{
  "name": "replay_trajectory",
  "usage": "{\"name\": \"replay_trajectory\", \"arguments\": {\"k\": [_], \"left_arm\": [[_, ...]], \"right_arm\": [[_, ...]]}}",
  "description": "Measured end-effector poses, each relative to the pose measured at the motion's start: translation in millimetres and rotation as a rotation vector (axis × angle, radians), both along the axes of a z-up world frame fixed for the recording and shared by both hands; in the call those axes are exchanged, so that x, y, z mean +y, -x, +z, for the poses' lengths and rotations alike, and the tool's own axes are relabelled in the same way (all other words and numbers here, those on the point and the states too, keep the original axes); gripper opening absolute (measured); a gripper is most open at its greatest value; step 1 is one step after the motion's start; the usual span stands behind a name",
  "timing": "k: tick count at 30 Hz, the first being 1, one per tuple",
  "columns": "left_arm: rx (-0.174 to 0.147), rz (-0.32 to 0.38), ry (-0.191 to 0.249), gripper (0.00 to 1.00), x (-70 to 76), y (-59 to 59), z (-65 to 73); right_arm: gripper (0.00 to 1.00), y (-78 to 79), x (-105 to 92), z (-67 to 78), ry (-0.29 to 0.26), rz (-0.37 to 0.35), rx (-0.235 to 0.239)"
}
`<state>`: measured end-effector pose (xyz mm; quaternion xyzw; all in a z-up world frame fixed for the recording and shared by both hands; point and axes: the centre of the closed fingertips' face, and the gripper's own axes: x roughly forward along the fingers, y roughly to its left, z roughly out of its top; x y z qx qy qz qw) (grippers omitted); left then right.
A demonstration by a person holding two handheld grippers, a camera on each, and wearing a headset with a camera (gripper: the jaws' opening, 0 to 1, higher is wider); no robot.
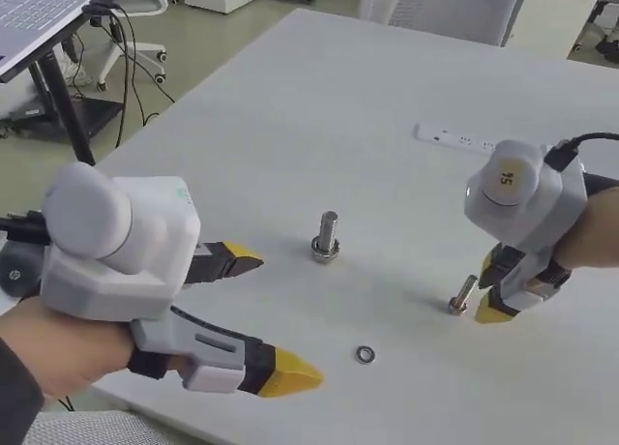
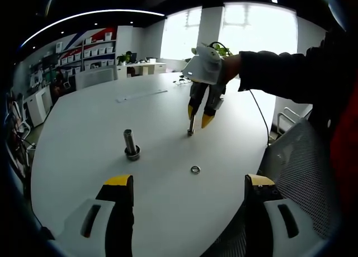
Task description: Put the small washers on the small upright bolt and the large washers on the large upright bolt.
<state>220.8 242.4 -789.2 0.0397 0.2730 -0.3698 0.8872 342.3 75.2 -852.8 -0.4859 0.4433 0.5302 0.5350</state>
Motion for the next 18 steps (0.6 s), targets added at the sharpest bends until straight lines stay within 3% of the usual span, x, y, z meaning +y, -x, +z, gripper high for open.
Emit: {"name": "replay_trajectory", "arguments": {"k": [18], "left_arm": [[0.0,-0.009,-0.001,0.81,-3.1,0.4,-0.6]], "right_arm": [[0.29,21.8,-30.6,-2.6,-0.006,-0.06,0.009]]}}
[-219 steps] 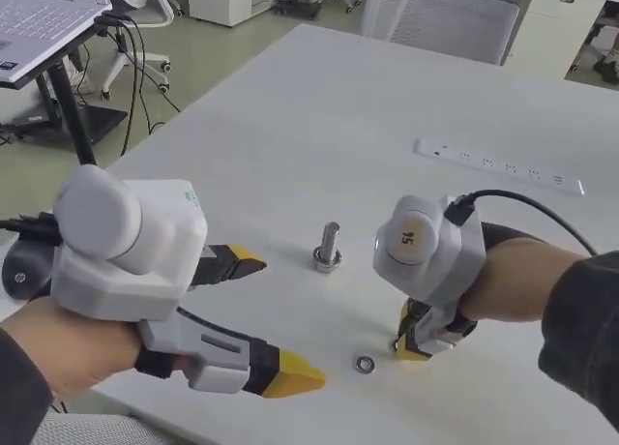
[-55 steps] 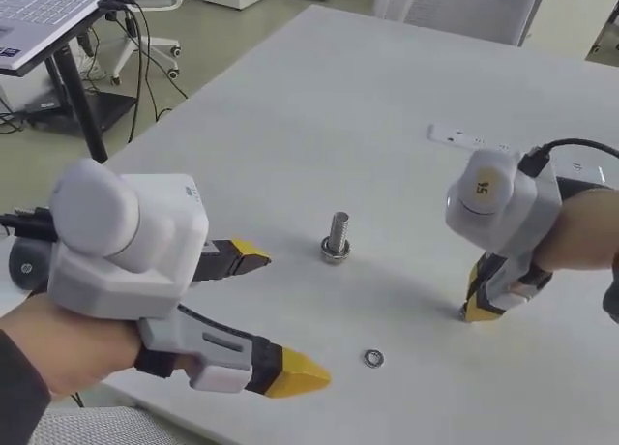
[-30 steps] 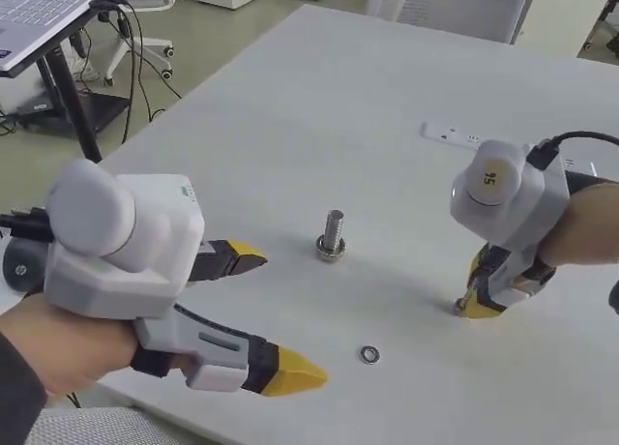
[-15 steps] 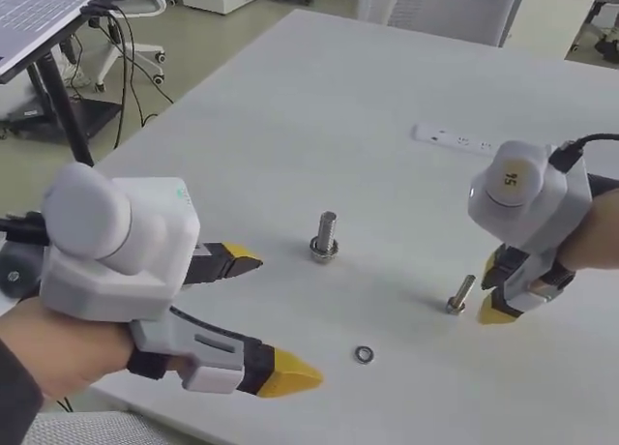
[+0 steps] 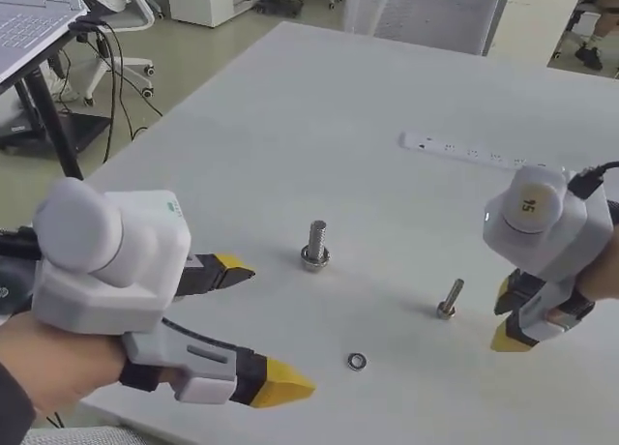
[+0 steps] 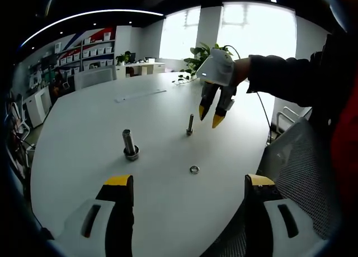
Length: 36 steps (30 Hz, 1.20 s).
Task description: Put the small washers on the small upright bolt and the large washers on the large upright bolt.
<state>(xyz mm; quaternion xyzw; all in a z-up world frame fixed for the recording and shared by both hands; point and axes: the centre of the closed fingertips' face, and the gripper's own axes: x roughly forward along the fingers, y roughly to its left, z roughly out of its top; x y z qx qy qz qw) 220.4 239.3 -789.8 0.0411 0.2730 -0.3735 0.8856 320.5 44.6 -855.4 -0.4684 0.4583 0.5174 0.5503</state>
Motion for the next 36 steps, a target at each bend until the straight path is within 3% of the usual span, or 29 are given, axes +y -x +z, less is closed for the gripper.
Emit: {"name": "replay_trajectory", "arguments": {"k": [18,36], "left_arm": [[-0.011,-0.006,0.001,0.81,0.1,-0.3,3.1],[-0.022,-0.01,0.004,0.81,-1.3,-2.9,4.9]], "right_arm": [[0.29,33.7,0.8,-1.6,-0.012,0.005,0.03],[0.29,64.9,34.2,4.2,-0.039,0.087,0.064]]}}
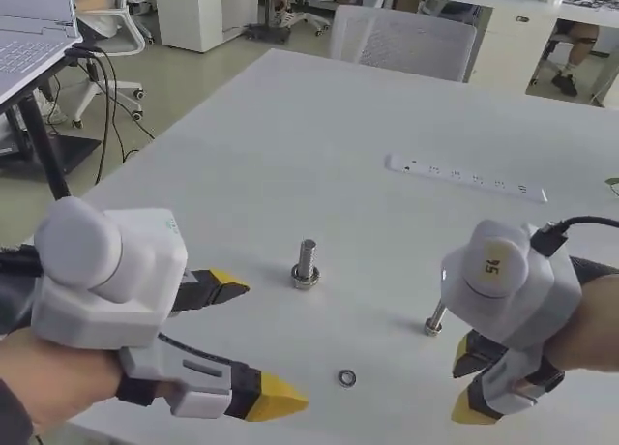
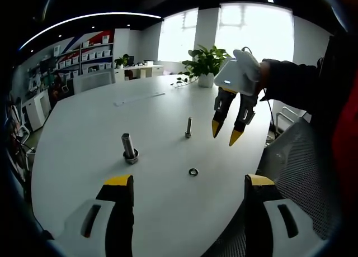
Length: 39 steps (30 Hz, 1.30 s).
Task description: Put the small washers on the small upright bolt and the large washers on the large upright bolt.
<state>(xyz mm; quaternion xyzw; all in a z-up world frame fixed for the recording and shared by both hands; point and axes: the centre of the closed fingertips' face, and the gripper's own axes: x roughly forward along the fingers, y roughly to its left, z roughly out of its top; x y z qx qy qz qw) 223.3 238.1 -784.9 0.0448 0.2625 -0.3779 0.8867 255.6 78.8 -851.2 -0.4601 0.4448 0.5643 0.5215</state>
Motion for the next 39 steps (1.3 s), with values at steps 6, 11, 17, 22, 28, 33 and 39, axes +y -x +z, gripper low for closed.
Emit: {"name": "replay_trajectory", "arguments": {"k": [6,11,17,22,28,33,39], "left_arm": [[-0.004,0.003,0.0,0.81,-0.7,-1.3,0.9],[-0.006,0.006,0.001,0.81,-1.5,-2.1,1.7],[-0.006,0.007,-0.001,0.81,-1.6,-2.3,1.5],[-0.005,0.008,-0.003,0.81,-1.3,-2.2,1.4],[-0.005,0.013,-0.001,0.81,-0.3,-2.2,1.5],[-0.006,0.016,0.001,0.81,0.4,-2.3,1.7],[-0.005,0.017,0.001,0.81,1.2,-1.9,1.6]], "right_arm": [[0.29,5.0,15.0,6.1,-0.023,0.032,0.001],[0.29,7.3,27.6,10.1,-0.033,0.062,-0.001],[0.29,5.6,44.0,16.0,-0.051,0.091,-0.013],[0.28,2.3,58.8,17.5,-0.06,0.118,-0.027],[0.28,2.7,77.1,13.9,-0.069,0.149,-0.021],[0.27,2.5,86.4,3.8,-0.061,0.168,-0.011],[0.26,1.5,91.0,-9.6,-0.048,0.173,0.006]]}}
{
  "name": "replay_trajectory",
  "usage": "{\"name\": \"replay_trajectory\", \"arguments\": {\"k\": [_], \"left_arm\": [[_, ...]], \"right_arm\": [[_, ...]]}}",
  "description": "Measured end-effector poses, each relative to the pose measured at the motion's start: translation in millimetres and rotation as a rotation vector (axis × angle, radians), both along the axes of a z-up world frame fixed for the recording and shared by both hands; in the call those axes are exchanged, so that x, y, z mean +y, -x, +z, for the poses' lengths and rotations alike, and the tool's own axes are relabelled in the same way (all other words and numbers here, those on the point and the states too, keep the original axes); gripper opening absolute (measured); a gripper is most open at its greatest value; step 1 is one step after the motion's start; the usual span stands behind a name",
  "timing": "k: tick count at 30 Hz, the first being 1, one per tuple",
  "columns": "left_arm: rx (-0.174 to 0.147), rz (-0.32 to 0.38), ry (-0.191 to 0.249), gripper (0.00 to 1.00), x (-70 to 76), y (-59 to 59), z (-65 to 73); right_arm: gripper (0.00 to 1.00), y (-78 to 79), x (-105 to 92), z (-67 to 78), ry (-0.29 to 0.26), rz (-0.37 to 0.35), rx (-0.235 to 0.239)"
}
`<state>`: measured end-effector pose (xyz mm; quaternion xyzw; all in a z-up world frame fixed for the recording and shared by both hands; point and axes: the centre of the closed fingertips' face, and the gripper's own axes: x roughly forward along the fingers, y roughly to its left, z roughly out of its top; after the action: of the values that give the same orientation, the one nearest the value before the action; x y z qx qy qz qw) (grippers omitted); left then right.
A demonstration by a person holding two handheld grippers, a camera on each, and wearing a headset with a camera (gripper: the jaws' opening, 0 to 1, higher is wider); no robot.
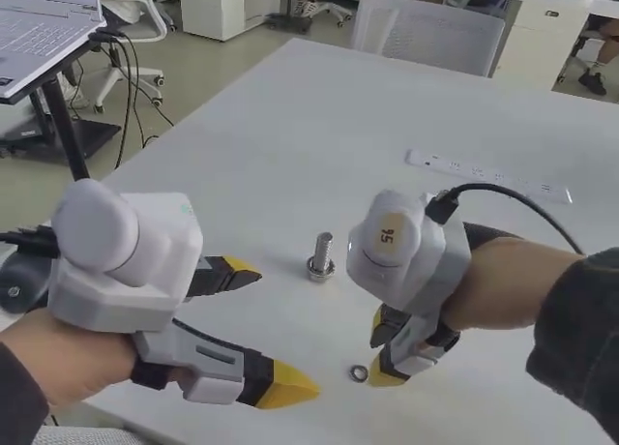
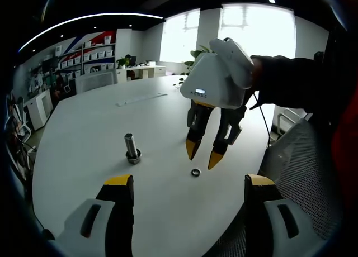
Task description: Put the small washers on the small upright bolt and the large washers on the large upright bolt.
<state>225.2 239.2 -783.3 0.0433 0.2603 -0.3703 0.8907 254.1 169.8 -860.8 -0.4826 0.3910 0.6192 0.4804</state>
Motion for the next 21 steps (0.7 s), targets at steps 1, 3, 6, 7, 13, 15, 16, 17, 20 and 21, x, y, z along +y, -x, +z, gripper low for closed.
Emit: {"name": "replay_trajectory", "arguments": {"k": [1,3,6,7,13,15,16,17,20,21], "left_arm": [[0.0,0.0,0.0,0.81,0.2,0.0,0.1],[0.0,0.001,0.0,0.81,0.9,0.1,-0.1],[-0.001,0.002,0.0,0.81,1.8,0.1,0.0],[-0.001,0.002,0.001,0.81,2.2,0.0,0.1],[-0.002,0.003,0.002,0.81,2.5,0.0,0.8],[-0.002,0.004,0.004,0.81,2.8,-0.1,1.1],[-0.002,0.004,0.004,0.81,2.9,-0.1,1.2],[-0.002,0.003,0.005,0.81,2.9,0.0,1.3],[-0.003,0.004,0.005,0.81,3.2,0.1,1.5],[-0.003,0.004,0.007,0.81,3.2,0.2,1.7]], "right_arm": [[0.25,-0.5,1.0,-2.1,0.001,0.003,-0.001],[0.25,-0.1,2.2,-5.2,0.003,0.002,0.003],[0.24,0.3,2.8,-9.9,0.016,0.015,-0.001],[0.24,0.3,3.8,-11.3,0.017,0.019,-0.004],[0.22,0.3,5.8,-15.4,0.024,0.034,-0.008],[0.22,0.6,6.3,-16.6,0.025,0.033,-0.006],[0.21,0.6,6.2,-17.4,0.025,0.04,-0.009],[0.21,0.7,6.6,-17.8,0.024,0.041,-0.009],[0.2,0.8,6.6,-19.9,0.027,0.049,-0.013],[0.19,0.6,6.8,-19.8,0.027,0.049,-0.014]]}}
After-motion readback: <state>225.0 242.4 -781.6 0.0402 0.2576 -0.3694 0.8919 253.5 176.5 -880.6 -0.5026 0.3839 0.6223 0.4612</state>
